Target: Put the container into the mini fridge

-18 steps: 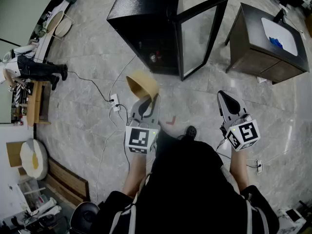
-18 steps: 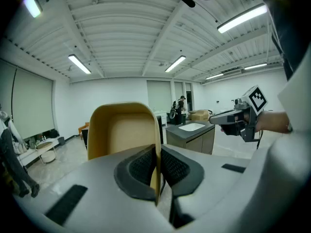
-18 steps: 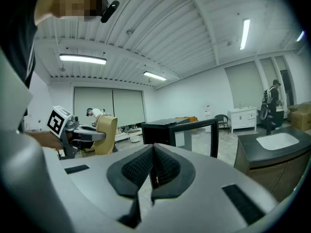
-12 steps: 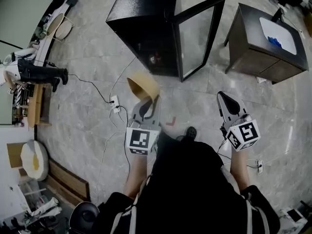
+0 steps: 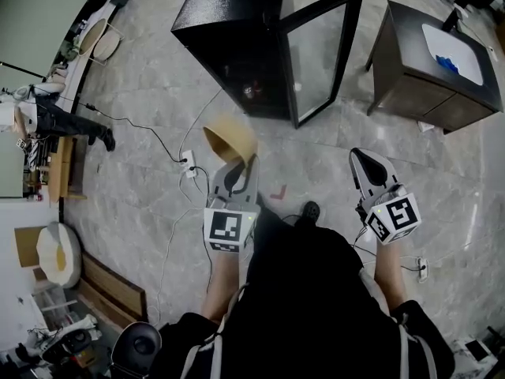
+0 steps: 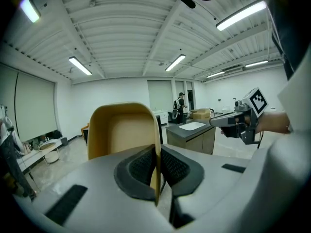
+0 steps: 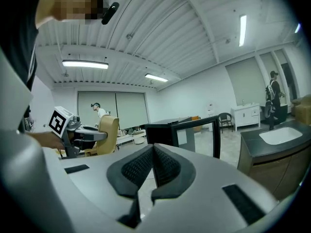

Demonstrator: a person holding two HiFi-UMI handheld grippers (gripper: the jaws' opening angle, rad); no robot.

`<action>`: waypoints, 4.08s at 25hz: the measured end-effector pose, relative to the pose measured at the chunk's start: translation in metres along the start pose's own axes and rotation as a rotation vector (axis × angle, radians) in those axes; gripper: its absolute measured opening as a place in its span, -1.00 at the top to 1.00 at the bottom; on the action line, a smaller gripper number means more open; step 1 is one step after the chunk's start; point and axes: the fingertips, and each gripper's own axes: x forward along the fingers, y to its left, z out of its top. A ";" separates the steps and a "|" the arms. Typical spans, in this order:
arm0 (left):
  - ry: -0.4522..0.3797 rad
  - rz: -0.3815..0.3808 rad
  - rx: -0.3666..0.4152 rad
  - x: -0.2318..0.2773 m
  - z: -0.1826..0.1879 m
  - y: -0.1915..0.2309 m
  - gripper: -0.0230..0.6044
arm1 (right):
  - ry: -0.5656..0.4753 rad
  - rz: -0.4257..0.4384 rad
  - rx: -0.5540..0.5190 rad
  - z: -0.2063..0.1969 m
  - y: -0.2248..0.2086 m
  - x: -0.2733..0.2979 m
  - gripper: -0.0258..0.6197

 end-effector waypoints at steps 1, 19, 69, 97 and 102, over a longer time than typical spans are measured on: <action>0.003 0.002 -0.003 0.000 -0.002 0.000 0.81 | 0.003 0.001 0.001 -0.003 0.000 0.000 0.86; 0.067 -0.069 -0.033 0.048 -0.024 0.041 0.81 | 0.041 -0.093 0.058 -0.012 -0.012 0.037 0.86; 0.380 -0.484 0.443 0.295 -0.167 0.233 0.81 | 0.169 -0.315 0.176 -0.011 0.002 0.281 0.86; 0.510 -0.546 0.857 0.437 -0.268 0.224 0.80 | 0.291 -0.338 0.219 -0.045 -0.008 0.290 0.86; 0.533 -0.533 0.914 0.461 -0.282 0.233 0.80 | 0.300 -0.357 0.226 -0.051 -0.010 0.284 0.86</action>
